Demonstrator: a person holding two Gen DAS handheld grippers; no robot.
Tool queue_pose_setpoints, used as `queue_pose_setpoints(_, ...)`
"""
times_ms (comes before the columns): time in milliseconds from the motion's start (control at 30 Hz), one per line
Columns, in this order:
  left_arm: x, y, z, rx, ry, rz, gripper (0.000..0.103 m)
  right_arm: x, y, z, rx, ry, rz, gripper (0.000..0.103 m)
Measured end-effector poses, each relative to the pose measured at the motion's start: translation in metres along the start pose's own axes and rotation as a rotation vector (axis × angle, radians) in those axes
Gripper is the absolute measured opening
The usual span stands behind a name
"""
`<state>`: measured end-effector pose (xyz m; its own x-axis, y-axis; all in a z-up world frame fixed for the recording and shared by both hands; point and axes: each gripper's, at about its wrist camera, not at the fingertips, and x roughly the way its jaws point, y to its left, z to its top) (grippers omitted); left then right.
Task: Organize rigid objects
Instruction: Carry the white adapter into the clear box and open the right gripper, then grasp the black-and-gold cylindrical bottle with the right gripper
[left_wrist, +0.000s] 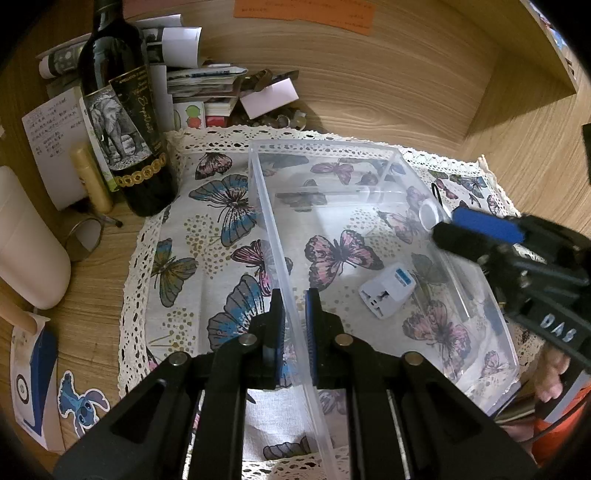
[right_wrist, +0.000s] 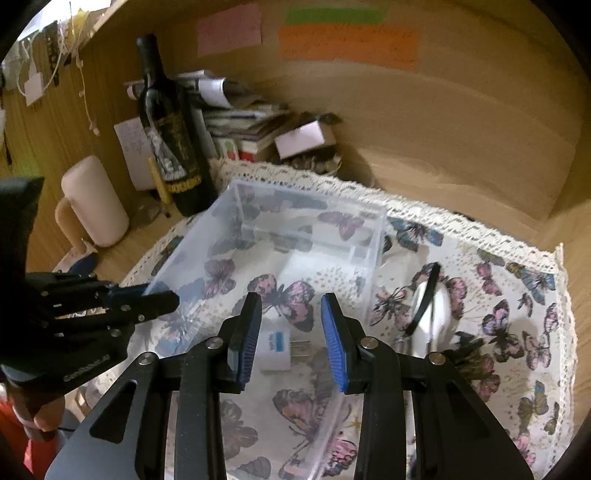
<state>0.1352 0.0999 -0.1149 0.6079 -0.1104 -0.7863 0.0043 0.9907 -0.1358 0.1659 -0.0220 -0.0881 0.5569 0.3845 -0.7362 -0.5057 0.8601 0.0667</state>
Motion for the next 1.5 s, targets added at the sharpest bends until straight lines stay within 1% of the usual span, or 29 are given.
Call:
queue_pose_setpoints(233, 0.0, 0.0, 0.0, 0.001, -0.001, 0.001, 0.011, -0.029, -0.019, 0.001, 0.035, -0.067, -0.075, 0.033)
queue_pose_setpoints(433, 0.0, -0.001, 0.0, 0.0, -0.002, 0.001, 0.011, -0.052, -0.053, -0.006, 0.1, -0.094, -0.171, 0.033)
queue_pose_setpoints(533, 0.0, -0.001, 0.0, 0.0, -0.002, 0.002, 0.011, -0.056, -0.068, -0.016, 0.125, -0.077, -0.221, 0.033)
queue_pose_setpoints(733, 0.0, -0.001, 0.0, 0.0, -0.002, 0.002, 0.011, -0.042, -0.1, -0.048, 0.192, 0.027, -0.282, 0.033)
queue_pose_setpoints(900, 0.0, -0.001, -0.001, -0.005, -0.002, -0.002, 0.011, -0.029, -0.12, -0.075, 0.254, 0.107, -0.3, 0.033)
queue_pose_setpoints(1033, 0.0, -0.001, -0.001, -0.005, -0.003, -0.002, 0.011, -0.018, -0.13, -0.096, 0.293, 0.165, -0.289, 0.033)
queue_pose_setpoints(1133, 0.0, -0.001, -0.001, -0.004, -0.003, -0.002, 0.011, -0.01, -0.132, -0.104, 0.3, 0.185, -0.291, 0.033)
queue_pose_setpoints(1200, 0.0, -0.001, -0.001, -0.003, -0.002, -0.002, 0.011, -0.009, -0.128, -0.105, 0.277, 0.17, -0.312, 0.033)
queue_pose_setpoints(1233, 0.0, -0.001, -0.001, -0.003, -0.003, -0.002, 0.011, -0.007, -0.127, -0.103, 0.268, 0.171, -0.318, 0.032)
queue_pose_setpoints(1300, 0.0, -0.001, -0.001, -0.003, -0.003, -0.002, 0.011, -0.007, -0.127, -0.103, 0.264, 0.164, -0.319, 0.024)
queue_pose_setpoints(1333, 0.0, -0.001, -0.001, -0.003, -0.003, -0.003, 0.011, -0.007, -0.127, -0.103, 0.262, 0.161, -0.323, 0.022)
queue_pose_setpoints(1500, 0.0, -0.001, -0.001, -0.003, -0.003, -0.003, 0.011, -0.015, -0.127, -0.097, 0.268, 0.128, -0.323, 0.022)
